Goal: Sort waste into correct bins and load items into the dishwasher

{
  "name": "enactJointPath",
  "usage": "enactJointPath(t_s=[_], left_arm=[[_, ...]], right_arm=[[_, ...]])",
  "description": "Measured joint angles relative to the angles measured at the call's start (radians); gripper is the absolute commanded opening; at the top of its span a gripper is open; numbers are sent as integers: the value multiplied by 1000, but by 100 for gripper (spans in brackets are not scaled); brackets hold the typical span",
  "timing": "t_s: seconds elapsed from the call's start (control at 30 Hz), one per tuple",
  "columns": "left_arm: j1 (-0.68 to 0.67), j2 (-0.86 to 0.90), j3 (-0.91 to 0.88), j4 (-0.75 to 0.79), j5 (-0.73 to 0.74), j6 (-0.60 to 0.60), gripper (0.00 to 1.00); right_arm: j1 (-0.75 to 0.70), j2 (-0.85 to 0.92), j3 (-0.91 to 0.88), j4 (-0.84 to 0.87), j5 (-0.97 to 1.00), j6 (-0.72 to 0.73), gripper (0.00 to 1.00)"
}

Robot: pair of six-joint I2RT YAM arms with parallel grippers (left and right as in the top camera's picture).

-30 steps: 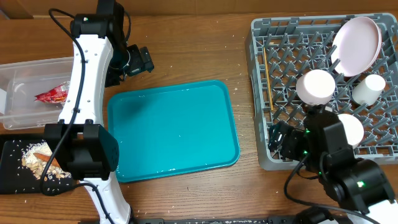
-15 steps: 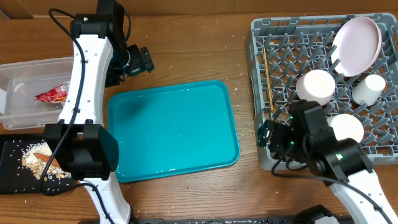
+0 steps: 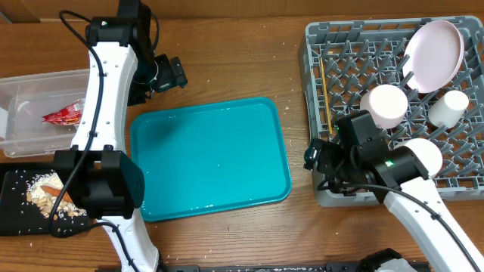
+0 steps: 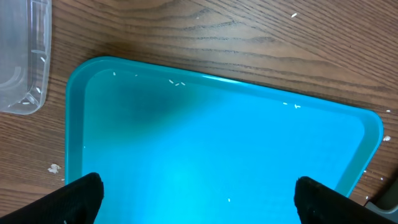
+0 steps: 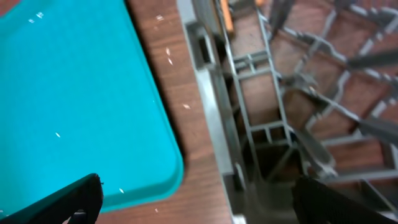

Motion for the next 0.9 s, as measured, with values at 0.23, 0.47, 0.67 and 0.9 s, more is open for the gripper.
enactJointPath(t_s=[0.23, 0.47, 0.67, 0.9], left_arm=[[0, 0, 0, 0, 0, 0, 100], [0, 0, 0, 0, 0, 0, 100], [0, 0, 0, 0, 0, 0, 100], [0, 0, 0, 0, 0, 0, 100]], right_arm=[[3, -1, -2, 60, -1, -52, 100], [5, -170, -170, 270, -1, -140, 100], [5, -455, -435, 454, -1, -164, 100], [5, -787, -586, 523, -22, -204, 100]])
